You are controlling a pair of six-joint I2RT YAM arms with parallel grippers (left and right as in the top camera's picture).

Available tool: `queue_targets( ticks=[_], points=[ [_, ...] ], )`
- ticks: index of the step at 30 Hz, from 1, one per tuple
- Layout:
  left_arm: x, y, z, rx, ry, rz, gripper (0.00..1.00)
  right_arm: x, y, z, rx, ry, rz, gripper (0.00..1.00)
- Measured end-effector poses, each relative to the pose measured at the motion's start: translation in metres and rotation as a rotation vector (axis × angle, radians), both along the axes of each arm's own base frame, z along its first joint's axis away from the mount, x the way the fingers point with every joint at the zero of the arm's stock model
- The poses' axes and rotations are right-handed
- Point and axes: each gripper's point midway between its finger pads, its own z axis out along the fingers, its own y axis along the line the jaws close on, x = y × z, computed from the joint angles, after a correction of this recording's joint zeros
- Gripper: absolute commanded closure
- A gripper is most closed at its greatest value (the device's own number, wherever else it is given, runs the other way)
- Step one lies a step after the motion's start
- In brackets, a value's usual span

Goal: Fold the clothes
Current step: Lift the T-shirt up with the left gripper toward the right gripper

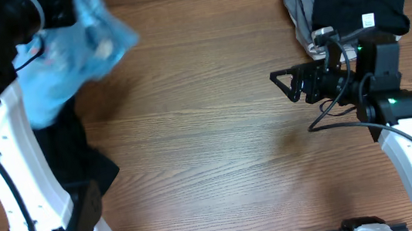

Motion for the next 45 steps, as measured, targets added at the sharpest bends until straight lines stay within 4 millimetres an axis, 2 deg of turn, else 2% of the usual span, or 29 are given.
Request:
queue_targets(
  ticks=[8, 12, 16, 20, 25, 30, 37, 41, 45],
  points=[
    [-0.009, -0.074, 0.075, -0.117, -0.268, -0.179, 0.96, -0.005, 0.021, 0.024, 0.065, -0.053, 0.054, 0.18],
    [-0.015, -0.099, 0.098, -0.172, -0.343, -0.244, 0.96, -0.006, 0.041, 0.036, 0.081, -0.109, 0.107, 0.17],
    [-0.021, -0.115, 0.113, -0.216, -0.386, -0.284, 0.96, -0.009, 0.062, 0.045, 0.091, -0.147, 0.142, 0.16],
    [-0.026, -0.126, 0.119, -0.238, -0.403, -0.314, 0.96, -0.01, 0.083, 0.044, 0.081, -0.161, 0.163, 0.13],
    [-0.03, -0.134, 0.127, -0.255, -0.429, -0.337, 0.96, -0.013, 0.115, 0.026, 0.036, -0.138, 0.191, 0.12],
    [-0.031, -0.134, 0.128, -0.261, -0.43, -0.338, 0.96, -0.019, 0.141, 0.012, -0.037, -0.14, 0.176, 0.12],
    [-0.031, -0.134, 0.128, -0.265, -0.428, -0.337, 0.96, -0.027, 0.168, 0.007, -0.144, -0.204, 0.092, 0.12],
    [-0.031, -0.134, 0.128, -0.276, -0.421, -0.338, 0.96, -0.021, 0.177, -0.006, -0.187, -0.202, 0.01, 0.12],
    [-0.032, -0.136, 0.128, -0.287, -0.413, -0.346, 0.96, 0.0, 0.18, -0.026, -0.193, -0.18, -0.08, 0.11]
  ],
)
